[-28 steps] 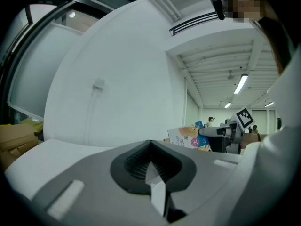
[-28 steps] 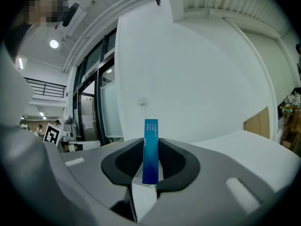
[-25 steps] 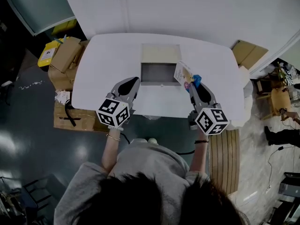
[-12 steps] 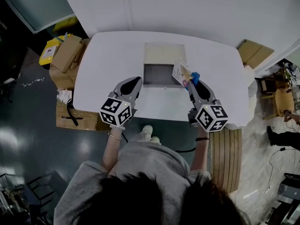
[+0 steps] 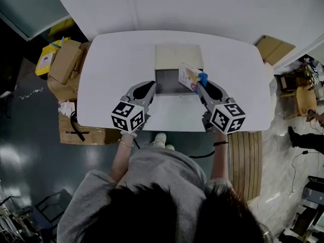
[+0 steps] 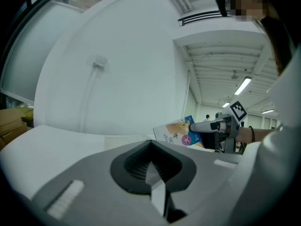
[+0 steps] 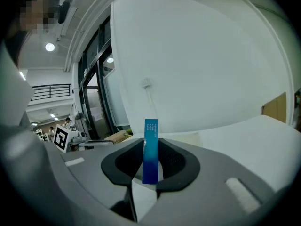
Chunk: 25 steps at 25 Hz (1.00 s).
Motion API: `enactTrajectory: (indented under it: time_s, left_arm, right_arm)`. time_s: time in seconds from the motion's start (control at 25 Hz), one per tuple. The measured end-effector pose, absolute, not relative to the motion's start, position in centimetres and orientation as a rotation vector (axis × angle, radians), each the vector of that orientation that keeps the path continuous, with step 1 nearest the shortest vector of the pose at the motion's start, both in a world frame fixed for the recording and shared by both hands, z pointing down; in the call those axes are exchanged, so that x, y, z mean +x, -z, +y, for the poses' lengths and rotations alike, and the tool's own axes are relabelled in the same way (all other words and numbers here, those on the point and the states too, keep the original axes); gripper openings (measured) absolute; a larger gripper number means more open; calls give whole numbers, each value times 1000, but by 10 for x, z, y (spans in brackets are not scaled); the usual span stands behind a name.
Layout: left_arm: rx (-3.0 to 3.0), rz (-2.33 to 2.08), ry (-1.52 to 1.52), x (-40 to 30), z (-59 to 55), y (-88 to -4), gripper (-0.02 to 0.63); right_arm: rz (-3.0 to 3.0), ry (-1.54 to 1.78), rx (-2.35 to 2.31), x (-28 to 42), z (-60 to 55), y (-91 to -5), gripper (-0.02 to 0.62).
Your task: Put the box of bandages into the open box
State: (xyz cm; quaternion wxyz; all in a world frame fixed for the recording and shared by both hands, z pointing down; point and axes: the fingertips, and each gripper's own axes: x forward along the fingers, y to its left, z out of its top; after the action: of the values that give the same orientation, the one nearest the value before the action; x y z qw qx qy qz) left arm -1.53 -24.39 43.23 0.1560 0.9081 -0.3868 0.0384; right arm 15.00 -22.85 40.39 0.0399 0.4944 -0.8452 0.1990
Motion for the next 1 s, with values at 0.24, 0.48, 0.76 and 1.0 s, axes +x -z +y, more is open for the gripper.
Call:
enactTrajectory:
  time_s: [0.24, 0.48, 0.76, 1.0]
  left_arm:
    - [2580, -1051, -139, -12, -256, -450, -6]
    - [2551, -1039, -159, -9, -264, -467, -6]
    - [2487, -1070, -171, -11, -273, -483, -6]
    - [2444, -1070, -185, -10, -273, -498, -6]
  right_arm:
    - [-2590, -736, 1463, 143, -246, -422, 106]
    - [-2591, -877, 1412, 143, -255, -439, 105]
    - [-2605, -1076, 1330, 140, -269, -456, 105]
    - [-2584, -1267, 1207, 133, -277, -479, 104]
